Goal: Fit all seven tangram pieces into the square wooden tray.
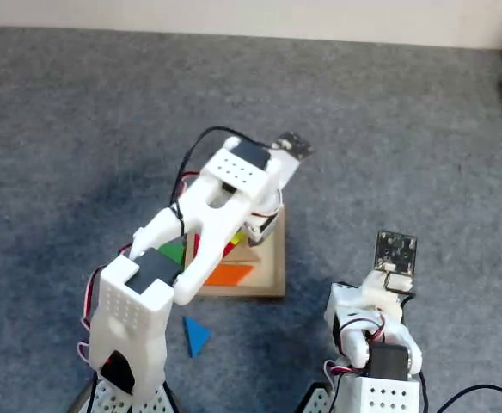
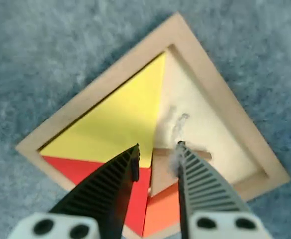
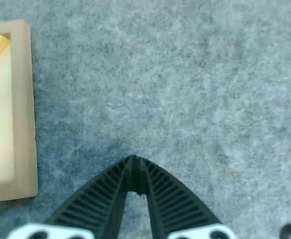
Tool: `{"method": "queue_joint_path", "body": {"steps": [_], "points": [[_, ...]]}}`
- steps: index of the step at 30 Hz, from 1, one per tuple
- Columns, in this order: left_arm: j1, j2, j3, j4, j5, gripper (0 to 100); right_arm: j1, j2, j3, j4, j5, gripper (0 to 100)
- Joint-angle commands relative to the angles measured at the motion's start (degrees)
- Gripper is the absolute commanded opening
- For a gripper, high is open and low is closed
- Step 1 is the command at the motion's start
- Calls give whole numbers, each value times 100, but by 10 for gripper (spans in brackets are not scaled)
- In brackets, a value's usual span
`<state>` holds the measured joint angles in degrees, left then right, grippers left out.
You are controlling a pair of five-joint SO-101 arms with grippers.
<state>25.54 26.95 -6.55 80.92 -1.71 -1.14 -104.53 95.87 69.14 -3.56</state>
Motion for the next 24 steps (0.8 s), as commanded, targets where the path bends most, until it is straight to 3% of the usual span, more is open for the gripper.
{"method": "queue_joint_path", "body": {"steps": [1,6,13,19,24], "points": [[84,40,101,-70,0,137,75,-75,716,40,-9,9],[66,48,356,-44,-492,133,75,-75,716,40,-9,9],[-277,-681,374,18,-484,134,75,-75,716,40,-9,9],[-646,-1956,418,598,-484,137,75,-75,716,40,-9,9],[-1393,-2571,426,1169,-484,183,75,-75,716,40,-9,9]]}}
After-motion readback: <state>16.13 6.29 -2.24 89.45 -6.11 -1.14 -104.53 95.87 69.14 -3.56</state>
